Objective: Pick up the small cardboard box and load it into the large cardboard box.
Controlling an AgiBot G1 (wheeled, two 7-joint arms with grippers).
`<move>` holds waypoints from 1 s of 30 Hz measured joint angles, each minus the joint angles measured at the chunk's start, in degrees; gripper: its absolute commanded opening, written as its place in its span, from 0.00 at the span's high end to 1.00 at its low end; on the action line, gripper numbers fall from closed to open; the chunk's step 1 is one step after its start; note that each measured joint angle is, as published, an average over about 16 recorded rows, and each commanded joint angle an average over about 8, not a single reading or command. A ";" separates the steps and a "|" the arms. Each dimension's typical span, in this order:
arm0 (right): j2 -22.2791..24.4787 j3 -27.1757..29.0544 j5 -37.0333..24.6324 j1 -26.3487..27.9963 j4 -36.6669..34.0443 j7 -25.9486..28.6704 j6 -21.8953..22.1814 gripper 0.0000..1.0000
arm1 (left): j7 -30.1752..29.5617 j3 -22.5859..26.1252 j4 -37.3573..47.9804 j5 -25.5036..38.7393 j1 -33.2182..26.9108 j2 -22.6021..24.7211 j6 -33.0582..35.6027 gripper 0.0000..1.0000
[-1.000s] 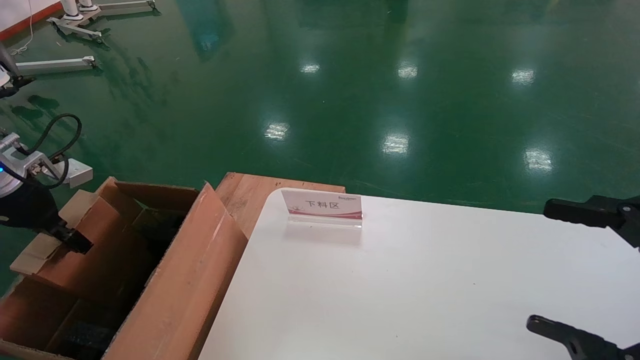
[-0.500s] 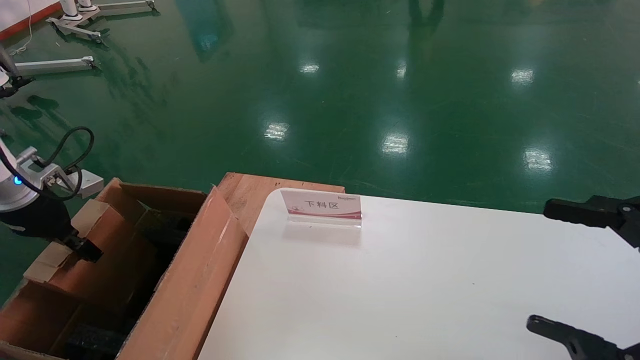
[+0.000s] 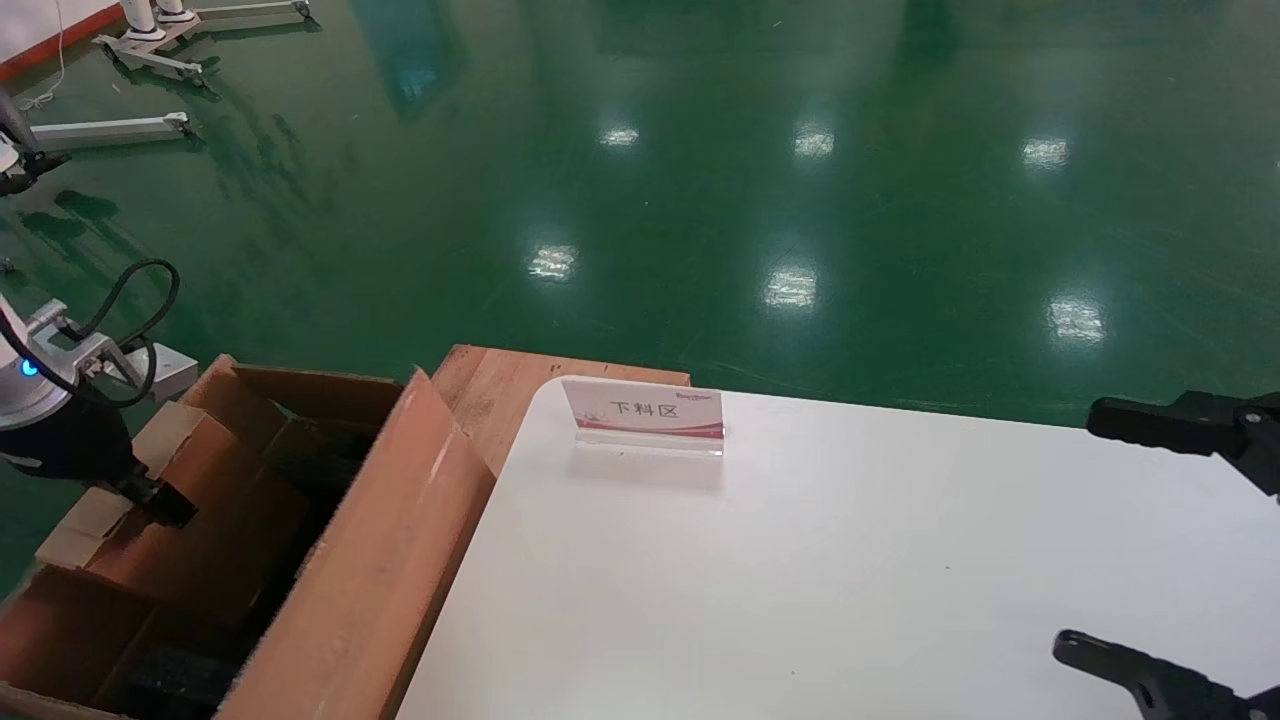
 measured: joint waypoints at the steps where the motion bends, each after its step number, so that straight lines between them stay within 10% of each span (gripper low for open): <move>1: 0.00 0.00 0.00 0.00 0.00 0.00 0.00 0.00 | 0.01 0.01 0.00 0.02 -0.02 0.00 0.01 0.00; 30: 0.00 0.00 0.00 0.01 -0.02 0.00 0.00 0.00 | 3.27 -0.58 0.19 -0.71 -2.97 0.77 -0.49 0.00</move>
